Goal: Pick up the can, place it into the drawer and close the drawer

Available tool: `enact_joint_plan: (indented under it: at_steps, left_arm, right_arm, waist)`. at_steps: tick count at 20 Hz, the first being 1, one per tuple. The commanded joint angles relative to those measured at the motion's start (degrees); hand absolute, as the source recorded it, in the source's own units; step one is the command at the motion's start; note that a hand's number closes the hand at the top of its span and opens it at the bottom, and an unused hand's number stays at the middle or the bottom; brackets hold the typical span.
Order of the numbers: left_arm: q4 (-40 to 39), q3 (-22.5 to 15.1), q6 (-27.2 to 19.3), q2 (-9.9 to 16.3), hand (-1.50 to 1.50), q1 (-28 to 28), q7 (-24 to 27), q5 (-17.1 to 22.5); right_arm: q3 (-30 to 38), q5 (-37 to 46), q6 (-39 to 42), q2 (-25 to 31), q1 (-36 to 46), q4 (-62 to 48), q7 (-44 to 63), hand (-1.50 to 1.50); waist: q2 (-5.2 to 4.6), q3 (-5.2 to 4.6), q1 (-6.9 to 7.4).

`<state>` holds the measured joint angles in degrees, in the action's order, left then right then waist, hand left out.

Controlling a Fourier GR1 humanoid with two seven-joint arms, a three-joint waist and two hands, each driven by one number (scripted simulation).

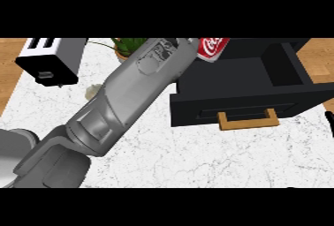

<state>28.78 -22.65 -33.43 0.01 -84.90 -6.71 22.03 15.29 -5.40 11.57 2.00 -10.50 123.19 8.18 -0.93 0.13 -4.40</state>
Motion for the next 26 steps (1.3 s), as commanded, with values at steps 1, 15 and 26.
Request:
enact_joint_plan:
  at_steps: [1,15,26]
  left_arm:
    - [-1.2,-2.99,0.0,-0.01,1.5,2.09,3.61,1.74]
    - [-7.52,-10.19,-3.77,-0.01,1.5,1.79,8.47,5.18]
    - [-7.17,-13.72,-10.64,-0.01,-1.5,2.86,7.69,8.31]
  right_arm:
    - [1.85,-0.84,-0.39,0.99,1.33,-1.1,0.27,-1.5]
    - [-0.51,0.07,0.68,0.29,1.55,-1.31,-1.46,-1.5]
    - [-2.41,2.59,0.29,0.16,3.44,-2.83,-2.06,-1.5]
  waist:
    - [0.14,-0.02,0.66]
    - [-0.71,0.05,-2.32]
    - [-0.88,0.09,-3.24]
